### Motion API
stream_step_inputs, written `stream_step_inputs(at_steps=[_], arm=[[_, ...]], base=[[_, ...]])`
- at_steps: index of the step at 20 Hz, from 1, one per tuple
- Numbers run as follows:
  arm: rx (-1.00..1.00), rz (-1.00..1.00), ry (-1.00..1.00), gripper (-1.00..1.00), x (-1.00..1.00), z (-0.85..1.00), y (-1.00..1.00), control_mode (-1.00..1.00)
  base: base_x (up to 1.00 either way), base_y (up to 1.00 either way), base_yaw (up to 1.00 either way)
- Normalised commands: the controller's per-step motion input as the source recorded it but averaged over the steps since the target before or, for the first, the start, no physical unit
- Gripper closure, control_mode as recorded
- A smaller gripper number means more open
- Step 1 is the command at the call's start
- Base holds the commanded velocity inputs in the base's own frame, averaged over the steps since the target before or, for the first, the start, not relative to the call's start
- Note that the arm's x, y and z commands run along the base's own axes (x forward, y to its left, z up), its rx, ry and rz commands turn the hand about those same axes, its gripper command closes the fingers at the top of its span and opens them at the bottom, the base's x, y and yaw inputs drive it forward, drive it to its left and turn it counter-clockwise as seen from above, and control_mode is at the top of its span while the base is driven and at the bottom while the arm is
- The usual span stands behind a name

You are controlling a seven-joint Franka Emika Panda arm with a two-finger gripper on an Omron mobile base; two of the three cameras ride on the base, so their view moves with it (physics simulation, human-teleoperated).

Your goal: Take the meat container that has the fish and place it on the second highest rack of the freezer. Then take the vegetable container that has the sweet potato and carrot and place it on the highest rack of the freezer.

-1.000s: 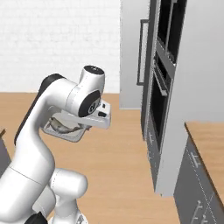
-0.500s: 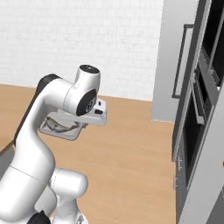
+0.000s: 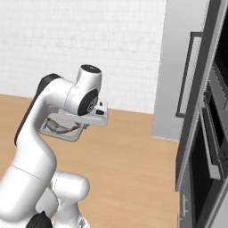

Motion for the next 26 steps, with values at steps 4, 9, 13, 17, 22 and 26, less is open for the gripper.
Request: stream_step_inputs(at_steps=[4,9,13,17,22,26], arm=[[0.00,0.00,0.00,1.00,0.00,0.00,0.00,1.00],[0.00,0.00,0.00,1.00,0.00,0.00,0.00,1.00],[0.00,0.00,0.00,1.00,0.00,0.00,0.00,1.00],[0.00,0.00,0.00,1.00,0.00,0.00,0.00,1.00],[0.00,0.00,0.00,1.00,0.00,0.00,0.00,1.00],[0.00,0.00,0.00,1.00,0.00,0.00,0.00,1.00]], base=[[1.00,0.00,0.00],[1.00,0.00,0.00],[1.00,0.00,-0.02],[1.00,0.00,-0.08],[0.99,0.08,-0.16],[0.76,0.23,-0.30]])
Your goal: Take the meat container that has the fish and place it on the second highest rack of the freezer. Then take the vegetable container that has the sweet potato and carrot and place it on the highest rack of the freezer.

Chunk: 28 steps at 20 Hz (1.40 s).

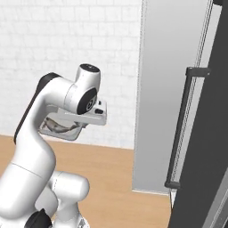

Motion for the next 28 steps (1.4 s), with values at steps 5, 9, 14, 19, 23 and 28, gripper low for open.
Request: stream_step_inputs(at_steps=[5,9,14,19,23,28], arm=[[0.00,0.00,0.00,1.00,0.00,0.00,0.00,1.00],[0.00,0.00,0.00,1.00,0.00,0.00,0.00,1.00],[0.00,0.00,0.00,1.00,0.00,0.00,0.00,1.00],[0.00,0.00,0.00,1.00,0.00,0.00,0.00,1.00],[0.00,0.00,0.00,1.00,0.00,0.00,0.00,1.00],[0.00,0.00,0.00,1.00,0.00,0.00,0.00,1.00]], base=[[0.69,0.21,-0.36],[0.47,0.30,-0.48],[0.38,0.33,-0.56],[0.17,0.27,-0.55],[0.13,0.23,-0.54],[0.37,0.17,-0.59]])
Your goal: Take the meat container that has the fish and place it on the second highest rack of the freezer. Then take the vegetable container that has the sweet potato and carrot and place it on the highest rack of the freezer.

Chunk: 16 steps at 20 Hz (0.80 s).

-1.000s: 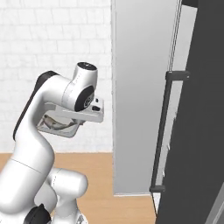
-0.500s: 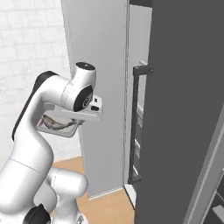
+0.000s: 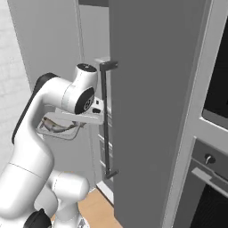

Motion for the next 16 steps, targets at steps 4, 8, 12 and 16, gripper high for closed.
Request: stream_step_inputs(at_steps=[4,8,12,16], arm=[[0.00,0.00,0.00,1.00,0.00,0.00,0.00,1.00],[0.00,0.00,0.00,1.00,0.00,0.00,0.00,1.00],[0.00,0.00,0.00,1.00,0.00,0.00,0.00,1.00],[0.00,0.00,0.00,1.00,0.00,0.00,0.00,1.00]], base=[[0.30,0.27,-0.55],[0.23,0.38,-0.49],[0.19,0.40,-0.45],[0.09,0.54,-0.35]])
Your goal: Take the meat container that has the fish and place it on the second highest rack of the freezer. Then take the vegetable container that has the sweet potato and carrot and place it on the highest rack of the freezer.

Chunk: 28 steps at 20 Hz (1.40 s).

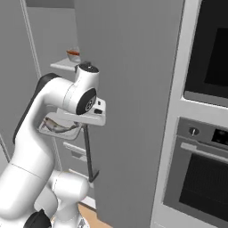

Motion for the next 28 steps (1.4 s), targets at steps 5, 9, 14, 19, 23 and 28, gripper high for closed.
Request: stream_step_inputs(at_steps=[5,9,14,19,23,28], arm=[[0.00,0.00,0.00,1.00,0.00,0.00,0.00,1.00],[0.00,0.00,0.00,1.00,0.00,0.00,0.00,1.00],[0.00,0.00,0.00,1.00,0.00,0.00,0.00,1.00],[0.00,0.00,0.00,1.00,0.00,0.00,0.00,1.00],[0.00,0.00,0.00,1.00,0.00,0.00,0.00,1.00],[0.00,-0.16,0.00,1.00,0.17,-0.05,0.24,-1.00]], base=[[0.13,0.59,-0.26],[0.16,0.48,-0.12],[0.11,0.29,-0.08],[0.16,0.35,-0.14],[0.11,0.42,-0.17],[0.02,0.08,-0.03]])
